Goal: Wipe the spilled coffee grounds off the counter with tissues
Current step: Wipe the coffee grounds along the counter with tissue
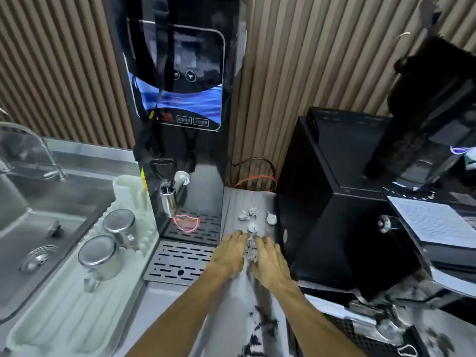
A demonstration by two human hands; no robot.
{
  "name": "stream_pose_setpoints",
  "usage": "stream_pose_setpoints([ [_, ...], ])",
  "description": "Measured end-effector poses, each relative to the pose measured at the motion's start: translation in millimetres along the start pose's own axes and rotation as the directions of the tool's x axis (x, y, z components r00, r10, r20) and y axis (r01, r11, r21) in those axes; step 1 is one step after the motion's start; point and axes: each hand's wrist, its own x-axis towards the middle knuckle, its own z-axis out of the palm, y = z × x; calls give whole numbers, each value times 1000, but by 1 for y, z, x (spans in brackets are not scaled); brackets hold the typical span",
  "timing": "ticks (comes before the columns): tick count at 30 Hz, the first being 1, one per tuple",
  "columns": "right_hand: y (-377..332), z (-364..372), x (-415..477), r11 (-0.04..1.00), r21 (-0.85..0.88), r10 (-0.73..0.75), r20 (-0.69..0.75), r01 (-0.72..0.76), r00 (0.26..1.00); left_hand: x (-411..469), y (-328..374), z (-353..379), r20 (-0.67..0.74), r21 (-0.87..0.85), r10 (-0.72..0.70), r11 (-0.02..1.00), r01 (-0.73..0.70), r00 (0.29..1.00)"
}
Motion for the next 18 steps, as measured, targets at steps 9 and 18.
stream_pose_setpoints([
  [9, -2, 34, 22, 991, 66, 110, 33, -112, 993, 25, -19, 34, 54, -35, -14, 999, 16, 998],
  [18, 5, 23, -5, 984, 145, 113, -60, -103, 992, 5, -9, 13, -7, -151, -53, 987, 51, 999],
])
